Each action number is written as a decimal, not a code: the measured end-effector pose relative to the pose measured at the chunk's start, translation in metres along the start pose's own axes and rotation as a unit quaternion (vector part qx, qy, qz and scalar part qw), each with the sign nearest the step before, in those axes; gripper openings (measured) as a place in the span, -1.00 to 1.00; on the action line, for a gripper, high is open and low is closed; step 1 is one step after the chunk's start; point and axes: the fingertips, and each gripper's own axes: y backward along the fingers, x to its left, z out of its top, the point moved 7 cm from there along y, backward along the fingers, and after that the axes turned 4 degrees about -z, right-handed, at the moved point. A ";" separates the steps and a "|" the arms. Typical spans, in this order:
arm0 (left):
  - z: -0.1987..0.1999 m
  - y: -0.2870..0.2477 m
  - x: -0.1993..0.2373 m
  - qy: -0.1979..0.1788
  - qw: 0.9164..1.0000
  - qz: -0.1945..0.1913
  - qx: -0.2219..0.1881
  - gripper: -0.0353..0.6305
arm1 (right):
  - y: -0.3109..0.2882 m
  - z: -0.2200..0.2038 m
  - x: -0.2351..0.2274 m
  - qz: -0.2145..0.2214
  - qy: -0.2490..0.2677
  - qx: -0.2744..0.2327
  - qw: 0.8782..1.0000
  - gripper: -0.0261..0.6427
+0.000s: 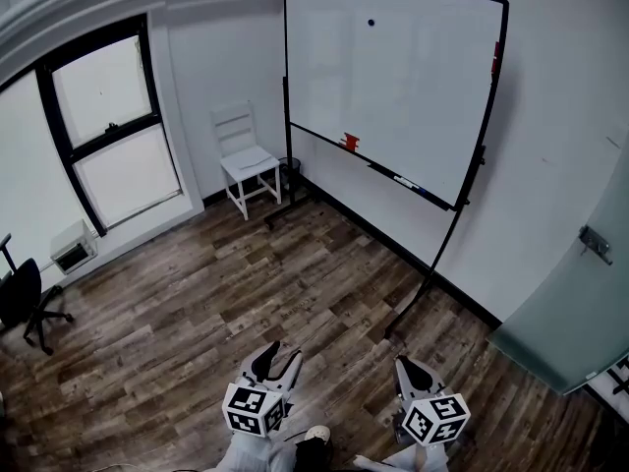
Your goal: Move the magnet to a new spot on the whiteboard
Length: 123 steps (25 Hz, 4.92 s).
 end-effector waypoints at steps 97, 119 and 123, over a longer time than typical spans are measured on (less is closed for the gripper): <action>0.072 -0.459 0.231 0.021 0.999 0.019 0.018 -0.32 | -0.480 0.107 -0.221 0.039 -0.019 0.044 0.998 -0.84; 0.142 -0.597 0.346 0.009 1.000 -0.005 0.001 -0.32 | -0.642 0.175 -0.243 0.023 -0.021 0.027 0.999 -0.84; 0.151 -0.618 0.370 0.008 1.000 -0.008 0.004 -0.32 | -0.672 0.183 -0.245 0.018 -0.023 0.029 0.999 -0.84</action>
